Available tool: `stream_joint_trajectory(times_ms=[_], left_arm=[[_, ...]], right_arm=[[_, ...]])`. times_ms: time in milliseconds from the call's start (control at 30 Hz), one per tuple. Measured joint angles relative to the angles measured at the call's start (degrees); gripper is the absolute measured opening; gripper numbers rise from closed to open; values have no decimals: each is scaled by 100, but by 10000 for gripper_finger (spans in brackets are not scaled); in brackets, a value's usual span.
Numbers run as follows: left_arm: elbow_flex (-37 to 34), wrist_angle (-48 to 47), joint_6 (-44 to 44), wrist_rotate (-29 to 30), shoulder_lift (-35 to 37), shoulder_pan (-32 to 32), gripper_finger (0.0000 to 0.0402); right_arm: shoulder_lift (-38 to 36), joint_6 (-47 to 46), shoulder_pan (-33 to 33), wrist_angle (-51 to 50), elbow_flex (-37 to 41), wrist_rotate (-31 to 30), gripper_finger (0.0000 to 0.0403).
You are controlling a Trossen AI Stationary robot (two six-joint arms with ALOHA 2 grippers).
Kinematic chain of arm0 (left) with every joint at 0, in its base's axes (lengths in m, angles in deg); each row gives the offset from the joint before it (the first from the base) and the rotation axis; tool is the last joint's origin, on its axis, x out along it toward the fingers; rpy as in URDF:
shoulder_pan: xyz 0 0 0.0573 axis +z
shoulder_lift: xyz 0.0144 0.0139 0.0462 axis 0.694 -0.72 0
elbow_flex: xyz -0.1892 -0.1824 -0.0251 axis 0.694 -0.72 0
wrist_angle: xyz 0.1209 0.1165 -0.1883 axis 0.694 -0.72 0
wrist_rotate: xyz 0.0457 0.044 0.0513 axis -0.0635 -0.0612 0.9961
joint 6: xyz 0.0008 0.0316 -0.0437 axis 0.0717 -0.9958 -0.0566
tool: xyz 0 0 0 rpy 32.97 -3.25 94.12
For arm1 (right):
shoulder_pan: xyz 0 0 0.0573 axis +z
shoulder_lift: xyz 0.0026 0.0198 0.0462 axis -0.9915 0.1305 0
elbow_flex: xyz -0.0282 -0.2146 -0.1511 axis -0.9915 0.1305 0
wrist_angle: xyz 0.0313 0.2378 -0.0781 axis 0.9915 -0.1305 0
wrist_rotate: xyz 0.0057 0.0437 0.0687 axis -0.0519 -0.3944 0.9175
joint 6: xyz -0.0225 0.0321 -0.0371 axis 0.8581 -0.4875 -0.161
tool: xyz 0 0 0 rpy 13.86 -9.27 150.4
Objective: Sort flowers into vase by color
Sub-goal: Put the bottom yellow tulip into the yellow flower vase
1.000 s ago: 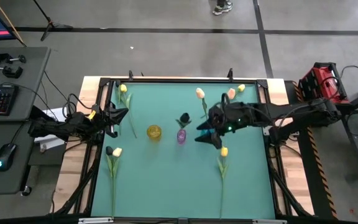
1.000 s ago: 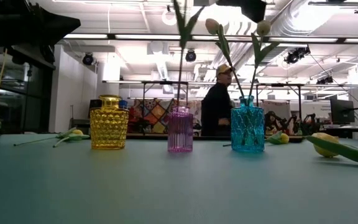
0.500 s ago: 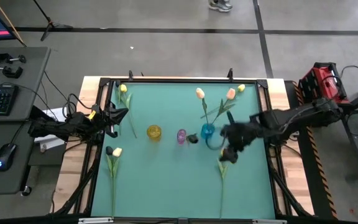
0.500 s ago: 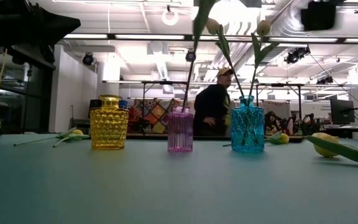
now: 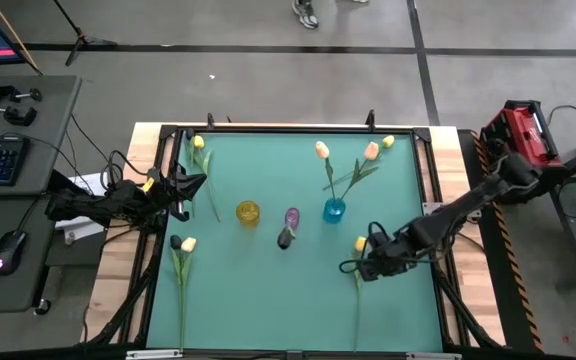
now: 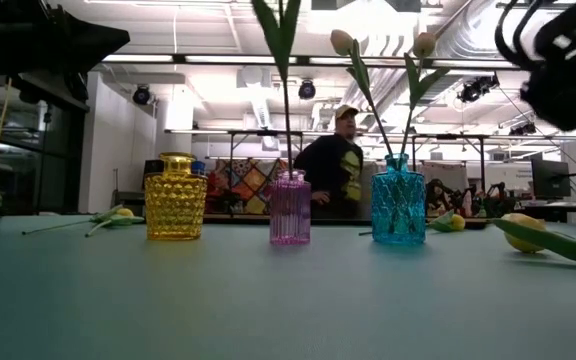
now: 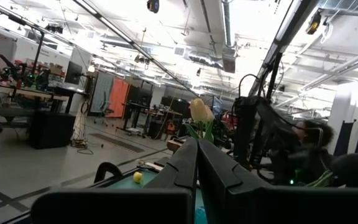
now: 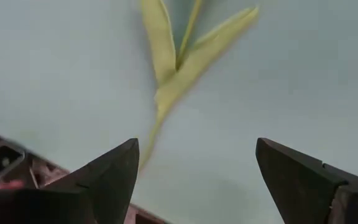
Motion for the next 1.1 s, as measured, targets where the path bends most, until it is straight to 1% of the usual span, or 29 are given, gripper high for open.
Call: stream_joint_trajectory(times_ms=[67, 167, 300, 400, 633, 700, 767, 833, 900, 1000, 1033, 1100], left_arm=[[-1, 2, 0, 0, 0, 0, 0], [0, 2, 0, 2, 0, 2, 0], [0, 2, 0, 0, 0, 0, 0], [-1, 2, 0, 0, 0, 0, 0], [-2, 0, 0, 0, 0, 0, 0], [-1, 1, -1, 0, 0, 1, 0], [-2, 1, 0, 0, 0, 2, 0], [-2, 2, 0, 0, 0, 0, 0], [0, 2, 0, 2, 0, 0, 0], [-2, 1, 0, 2, 0, 1, 0], [0, 2, 0, 0, 0, 0, 0], [0, 2, 0, 2, 0, 0, 0]], right_arm=[[212, 8, -72, 92, -43, -81, 311], [578, 65, -193, -57, -271, -148, 311], [1168, 207, -330, -467, -623, -208, 311], [1586, 221, -391, -647, -871, -373, 311], [2330, 304, -361, -1065, -1375, -399, 310], [2440, 306, -324, -1116, -1462, -458, 300], [2513, 306, -272, -1172, -1537, -545, 274], [2550, 308, -214, -1288, -1607, -626, 227], [2567, 317, -143, -1463, -1692, -726, 160], [2538, 603, -49, -1832, -1846, -908, 41], [2496, 760, -31, -1875, -1925, -1002, 22], [2372, 918, -8, -1962, -2121, -1145, 21]])
